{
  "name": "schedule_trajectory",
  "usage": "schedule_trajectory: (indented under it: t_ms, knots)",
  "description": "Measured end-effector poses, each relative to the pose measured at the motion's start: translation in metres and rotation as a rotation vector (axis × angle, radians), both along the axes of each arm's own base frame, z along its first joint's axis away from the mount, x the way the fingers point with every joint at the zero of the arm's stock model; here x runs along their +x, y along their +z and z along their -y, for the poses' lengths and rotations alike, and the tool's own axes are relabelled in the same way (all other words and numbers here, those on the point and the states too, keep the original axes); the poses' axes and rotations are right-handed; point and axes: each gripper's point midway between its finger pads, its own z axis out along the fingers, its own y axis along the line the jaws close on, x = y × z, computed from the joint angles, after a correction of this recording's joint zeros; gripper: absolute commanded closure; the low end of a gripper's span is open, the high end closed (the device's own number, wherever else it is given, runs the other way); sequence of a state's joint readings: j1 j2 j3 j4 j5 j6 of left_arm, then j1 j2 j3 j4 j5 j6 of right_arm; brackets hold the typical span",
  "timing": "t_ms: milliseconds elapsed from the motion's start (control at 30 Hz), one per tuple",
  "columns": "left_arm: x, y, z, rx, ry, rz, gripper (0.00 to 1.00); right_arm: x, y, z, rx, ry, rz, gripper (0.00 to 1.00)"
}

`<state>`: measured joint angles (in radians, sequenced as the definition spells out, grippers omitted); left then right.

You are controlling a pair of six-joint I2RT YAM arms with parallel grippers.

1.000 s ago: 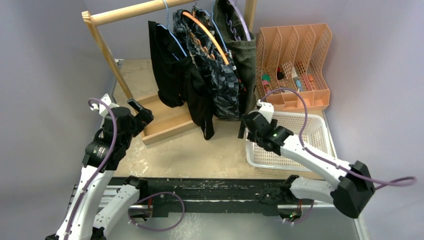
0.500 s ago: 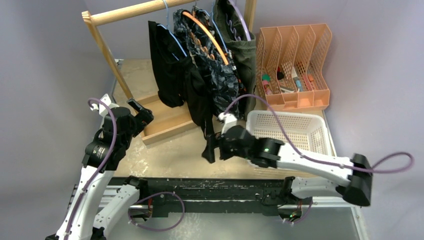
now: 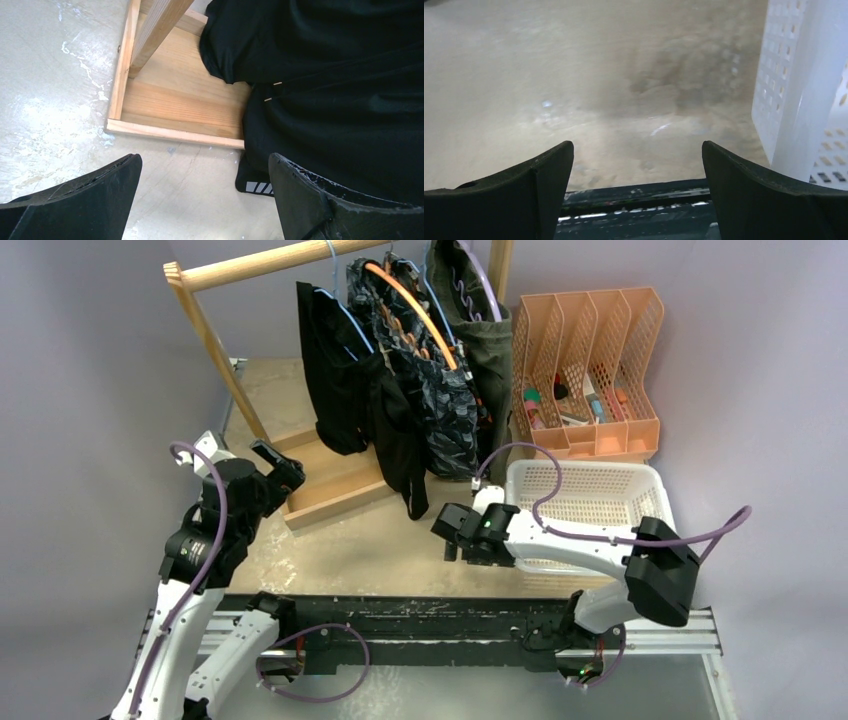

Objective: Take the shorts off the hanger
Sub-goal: Move the basket to the corner of the board, then move the clothes rod to the center of the board.

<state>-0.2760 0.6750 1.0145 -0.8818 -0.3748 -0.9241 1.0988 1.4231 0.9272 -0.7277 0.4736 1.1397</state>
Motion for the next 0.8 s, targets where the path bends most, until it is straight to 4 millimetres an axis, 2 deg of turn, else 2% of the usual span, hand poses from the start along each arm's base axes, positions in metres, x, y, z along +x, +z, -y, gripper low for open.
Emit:
schedule_trajectory:
  t_ms: [133, 367, 467, 667, 800]
  knots:
    - [0.0, 0.0, 0.002, -0.009, -0.005, -0.001, 0.02, 0.002, -0.002, 0.028, -0.035, -0.108, -0.024, 0.0]
    - [0.005, -0.001, 0.008, -0.032, -0.021, -0.005, 0.02, 0.018, 0.031, 0.061, 0.107, -0.259, 0.056, 0.0]
    - [0.009, -0.003, 0.011, -0.037, -0.031, -0.011, 0.02, 0.021, 0.034, 0.07, 0.109, -0.291, 0.065, 0.01]
    - [0.01, -0.011, 0.014, -0.034, -0.043, -0.034, 0.0, 0.019, 0.032, 0.077, 0.061, -0.268, 0.056, 0.01]
    - [0.014, -0.024, 0.016, -0.026, -0.052, -0.065, 0.0, 0.034, 0.049, 0.054, 0.132, -0.114, 0.118, 0.01]
